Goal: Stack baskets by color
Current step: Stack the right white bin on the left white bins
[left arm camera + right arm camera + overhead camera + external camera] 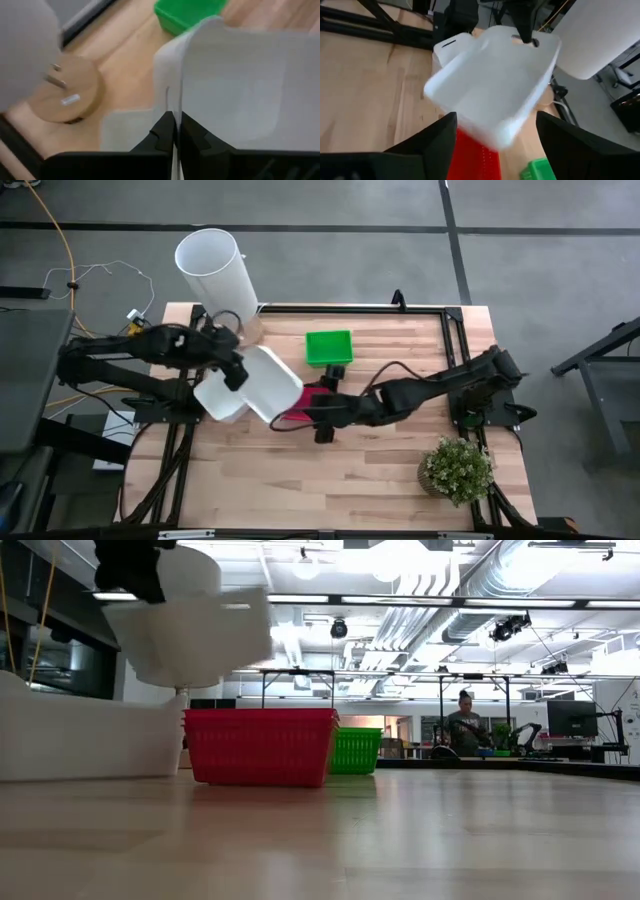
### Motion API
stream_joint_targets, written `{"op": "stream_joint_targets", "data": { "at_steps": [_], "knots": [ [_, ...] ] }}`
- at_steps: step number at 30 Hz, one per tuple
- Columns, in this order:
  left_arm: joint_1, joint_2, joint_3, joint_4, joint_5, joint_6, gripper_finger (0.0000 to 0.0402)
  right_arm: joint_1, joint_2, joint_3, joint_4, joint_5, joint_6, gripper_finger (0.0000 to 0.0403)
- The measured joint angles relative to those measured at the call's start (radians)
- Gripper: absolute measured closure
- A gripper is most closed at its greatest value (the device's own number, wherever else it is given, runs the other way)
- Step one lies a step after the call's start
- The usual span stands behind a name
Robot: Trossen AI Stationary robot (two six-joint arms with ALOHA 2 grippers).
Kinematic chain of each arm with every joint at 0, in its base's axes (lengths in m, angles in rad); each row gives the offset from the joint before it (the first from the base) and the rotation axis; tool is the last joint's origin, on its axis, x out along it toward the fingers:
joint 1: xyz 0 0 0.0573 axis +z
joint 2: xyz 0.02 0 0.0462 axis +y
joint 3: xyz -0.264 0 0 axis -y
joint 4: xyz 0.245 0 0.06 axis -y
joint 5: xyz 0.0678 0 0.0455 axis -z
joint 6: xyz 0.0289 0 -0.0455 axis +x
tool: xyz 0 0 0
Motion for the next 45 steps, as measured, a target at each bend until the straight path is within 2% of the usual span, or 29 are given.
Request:
{"op": "stream_joint_targets", "data": {
  "at_steps": [3, 7, 13, 19, 24, 29, 37, 42, 45],
  "knots": [
    [-0.007, -0.033, 0.051, -0.059, -0.011, 0.001, 0.0400, 0.022, -0.031, 0.001, -0.019, 0.038, 0.000, 0.0142],
    [-0.008, -0.056, 0.131, -0.055, -0.025, -0.002, 0.0400, 0.034, -0.040, 0.001, -0.056, 0.051, 0.022, 0.0142],
    [-0.017, -0.067, 0.234, -0.173, -0.061, -0.113, 0.0401, 0.035, -0.044, 0.000, -0.239, 0.113, 0.122, 0.0142],
    [-0.123, -0.068, 0.237, -0.358, -0.118, -0.299, 0.0401, 0.037, -0.044, 0.000, -0.455, 0.245, 0.233, 0.0142],
    [-0.222, -0.065, 0.237, -0.402, -0.137, -0.340, 0.0401, 0.037, -0.046, 0.000, -0.661, 0.304, 0.387, 0.0142],
    [-0.263, -0.046, 0.237, -0.405, -0.146, -0.275, 0.0401, 0.050, -0.046, 0.000, -0.794, 0.363, 0.498, 0.0142],
    [-0.258, 0.041, 0.273, -0.426, -0.239, -0.136, 0.0401, 0.063, -0.046, 0.000, -0.940, 0.393, 0.633, 0.0142],
    [-0.238, 0.103, 0.386, -0.417, -0.302, -0.089, 0.0401, 0.062, -0.046, 0.000, -0.915, 0.391, 0.624, 0.0143],
    [-0.234, 0.111, 0.482, -0.367, -0.369, -0.040, 0.0401, 0.046, -0.050, -0.049, -0.763, 0.368, 0.541, 0.0149]
  ]
}}
